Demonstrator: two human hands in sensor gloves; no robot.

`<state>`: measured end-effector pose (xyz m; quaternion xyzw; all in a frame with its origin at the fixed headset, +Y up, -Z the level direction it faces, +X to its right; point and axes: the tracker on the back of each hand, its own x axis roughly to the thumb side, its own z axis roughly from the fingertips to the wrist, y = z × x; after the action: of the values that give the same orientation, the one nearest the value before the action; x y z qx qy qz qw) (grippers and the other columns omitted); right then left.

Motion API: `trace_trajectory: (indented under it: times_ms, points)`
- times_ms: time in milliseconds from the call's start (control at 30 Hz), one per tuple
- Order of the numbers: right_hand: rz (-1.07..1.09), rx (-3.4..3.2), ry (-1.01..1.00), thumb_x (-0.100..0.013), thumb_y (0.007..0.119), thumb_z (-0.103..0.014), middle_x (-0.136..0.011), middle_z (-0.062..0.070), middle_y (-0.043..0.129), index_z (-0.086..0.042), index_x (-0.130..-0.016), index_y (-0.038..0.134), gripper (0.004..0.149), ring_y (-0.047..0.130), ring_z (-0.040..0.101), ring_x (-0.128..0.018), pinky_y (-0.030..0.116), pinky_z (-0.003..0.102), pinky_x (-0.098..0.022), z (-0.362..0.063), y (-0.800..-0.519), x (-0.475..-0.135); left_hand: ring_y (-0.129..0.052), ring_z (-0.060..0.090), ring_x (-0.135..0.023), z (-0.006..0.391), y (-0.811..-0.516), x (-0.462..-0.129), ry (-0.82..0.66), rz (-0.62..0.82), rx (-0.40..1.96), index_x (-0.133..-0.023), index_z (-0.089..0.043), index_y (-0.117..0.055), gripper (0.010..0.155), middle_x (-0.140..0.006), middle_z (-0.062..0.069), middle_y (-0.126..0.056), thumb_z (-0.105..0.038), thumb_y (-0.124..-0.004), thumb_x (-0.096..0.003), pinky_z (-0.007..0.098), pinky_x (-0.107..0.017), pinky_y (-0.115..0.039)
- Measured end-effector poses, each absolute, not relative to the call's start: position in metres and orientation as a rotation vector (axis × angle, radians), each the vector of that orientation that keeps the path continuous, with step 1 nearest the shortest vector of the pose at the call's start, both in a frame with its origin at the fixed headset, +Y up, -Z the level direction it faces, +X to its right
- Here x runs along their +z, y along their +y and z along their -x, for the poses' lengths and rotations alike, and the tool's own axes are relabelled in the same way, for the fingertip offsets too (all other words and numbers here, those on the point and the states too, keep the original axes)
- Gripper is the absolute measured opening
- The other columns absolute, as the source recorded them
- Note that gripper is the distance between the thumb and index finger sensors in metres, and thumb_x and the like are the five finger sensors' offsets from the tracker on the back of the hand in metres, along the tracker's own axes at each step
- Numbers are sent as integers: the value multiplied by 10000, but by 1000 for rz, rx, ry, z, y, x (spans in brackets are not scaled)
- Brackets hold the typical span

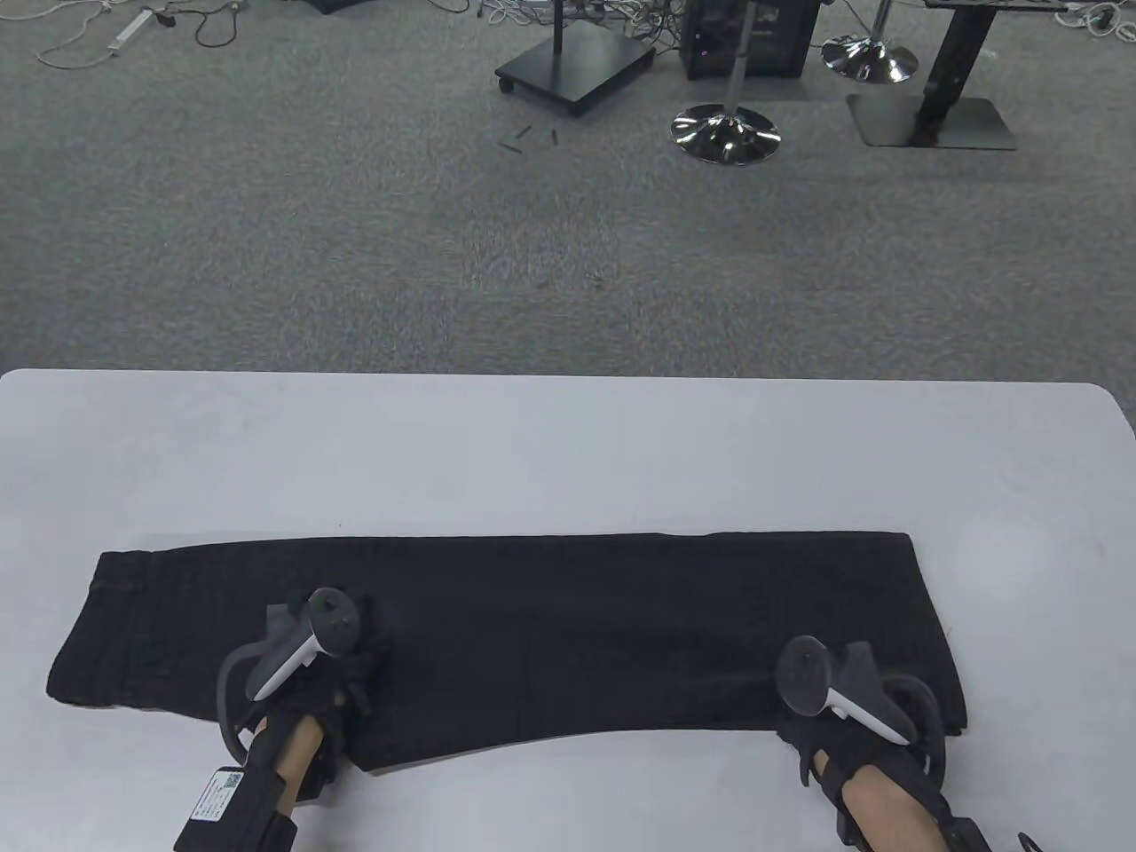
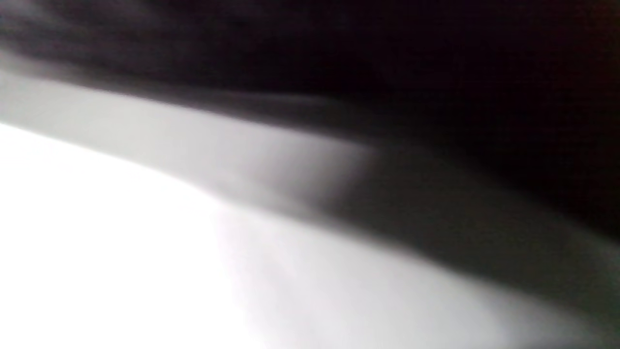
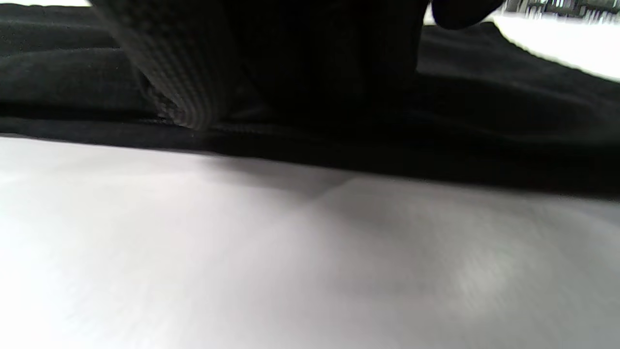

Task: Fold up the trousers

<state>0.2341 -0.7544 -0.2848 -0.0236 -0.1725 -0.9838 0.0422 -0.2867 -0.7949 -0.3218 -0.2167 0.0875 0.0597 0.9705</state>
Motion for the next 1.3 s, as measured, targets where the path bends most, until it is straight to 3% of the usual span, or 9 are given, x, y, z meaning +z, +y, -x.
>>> trace_trajectory:
  times_ms: [300,533,900,967,1133,1233,1300]
  points:
    - [133,-2791,-420,-499,844,-449,-893,157,871,-121,-886,825,508,809,421,-867,548,647,-707,-205,-764,-292,-184,250,-1220,287,-795,-321,175,436,122,-1167,-411,-291,754,-1239,-117,-224,-677,-587,-527,607,-866,-305]
    - [172,-2751,-337,-512,862,-322,-832,144,914,-130,-843,856,382,857,400,-812,584,639,-692,-201,-768,-293,-185,256,-1220,287,-796,-321,173,435,120,-1168,-410,-290,756,-1239,-117,-225,-678,-585,-526,608,-865,-305]
    - [243,-2784,-445,-501,881,-318,-829,113,946,-161,-829,896,363,878,383,-818,606,627,-689,-216,-742,-275,-185,253,-1220,287,-796,-321,173,437,121,-1167,-412,-291,753,-1238,-118,-226,-677,-586,-526,608,-865,-305]
    - [157,-2781,-525,-513,870,-330,-861,104,931,-174,-845,884,367,861,383,-849,600,625,-698,-224,-739,-277,-181,253,-1220,287,-796,-321,173,435,123,-1168,-409,-288,756,-1238,-117,-223,-677,-583,-526,608,-865,-301]
    - [-62,-3032,-436,-523,848,-356,-986,118,820,-180,-933,804,448,754,405,-946,538,645,-720,-249,-736,-297,-179,252,-1220,287,-796,-321,175,436,124,-1168,-408,-288,754,-1238,-116,-221,-675,-584,-527,609,-864,-299]
    - [-205,-3063,-518,-528,803,-462,-1062,106,721,-217,-997,710,537,718,434,-972,540,645,-721,-260,-750,-308,-176,253,-1219,287,-797,-320,175,435,127,-1167,-410,-287,754,-1238,-118,-220,-675,-583,-527,608,-864,-295]
    - [-380,-3085,-581,-529,729,-565,-1129,93,582,-255,-1060,554,639,651,440,-1013,536,645,-723,-274,-764,-316,-173,252,-1218,287,-797,-320,175,436,130,-1167,-409,-284,754,-1237,-117,-216,-675,-581,-528,608,-864,-291]
